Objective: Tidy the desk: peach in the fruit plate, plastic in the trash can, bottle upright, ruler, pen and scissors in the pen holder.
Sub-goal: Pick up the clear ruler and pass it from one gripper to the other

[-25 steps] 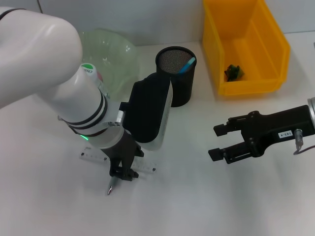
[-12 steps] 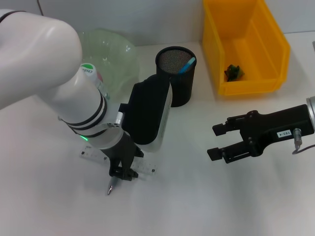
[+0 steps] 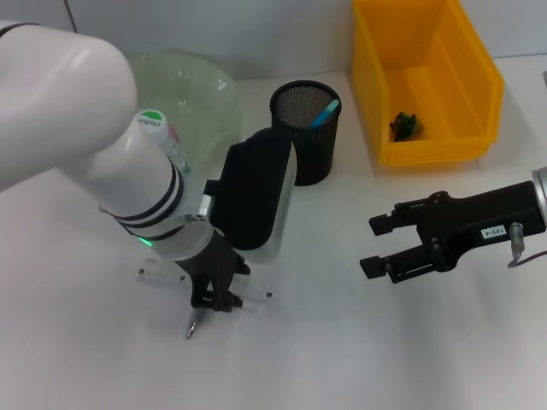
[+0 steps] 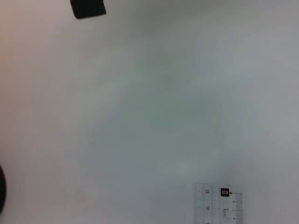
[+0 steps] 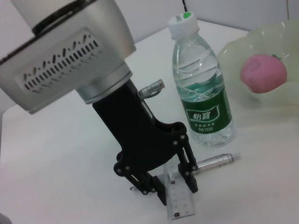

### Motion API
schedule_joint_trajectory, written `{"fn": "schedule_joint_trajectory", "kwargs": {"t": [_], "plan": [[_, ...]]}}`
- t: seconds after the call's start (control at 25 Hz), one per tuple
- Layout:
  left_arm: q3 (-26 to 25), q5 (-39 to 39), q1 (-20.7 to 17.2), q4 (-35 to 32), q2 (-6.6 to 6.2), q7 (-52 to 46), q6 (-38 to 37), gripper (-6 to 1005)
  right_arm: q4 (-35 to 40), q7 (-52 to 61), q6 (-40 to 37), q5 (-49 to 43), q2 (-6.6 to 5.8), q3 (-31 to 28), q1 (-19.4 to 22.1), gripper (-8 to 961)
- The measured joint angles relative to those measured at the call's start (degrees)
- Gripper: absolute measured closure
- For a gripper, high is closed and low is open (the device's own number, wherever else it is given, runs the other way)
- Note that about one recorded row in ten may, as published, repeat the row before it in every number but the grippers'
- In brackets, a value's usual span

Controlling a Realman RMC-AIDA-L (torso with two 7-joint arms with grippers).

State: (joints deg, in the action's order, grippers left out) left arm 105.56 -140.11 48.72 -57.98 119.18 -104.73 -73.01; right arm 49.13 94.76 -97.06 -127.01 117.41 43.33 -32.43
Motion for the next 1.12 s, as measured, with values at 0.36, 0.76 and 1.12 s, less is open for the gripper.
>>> {"fn": "schedule_joint_trajectory", "kwargs": {"t": [0.36,0.76,1.12], "plan": [[-7.5,-0.4,-5.3,-12.0,-0.39,-3.7,-8.3,615,0.1,0.0,-0.3,0.0,-0.30,0.0,0.1,136],[-21.8,3.6,-14.5,-26.1,-0.48,-6.0,-15.8,616,0.4,-0.1,-0.3,-0.1,-0.69,0.0,0.5,136],[-35.7,22.9,-20.0,-30.0,-0.62,-7.2,-19.2,614,0.4,-1.3,-0.3,0.0,-0.69,0.0,0.3,136]]}}
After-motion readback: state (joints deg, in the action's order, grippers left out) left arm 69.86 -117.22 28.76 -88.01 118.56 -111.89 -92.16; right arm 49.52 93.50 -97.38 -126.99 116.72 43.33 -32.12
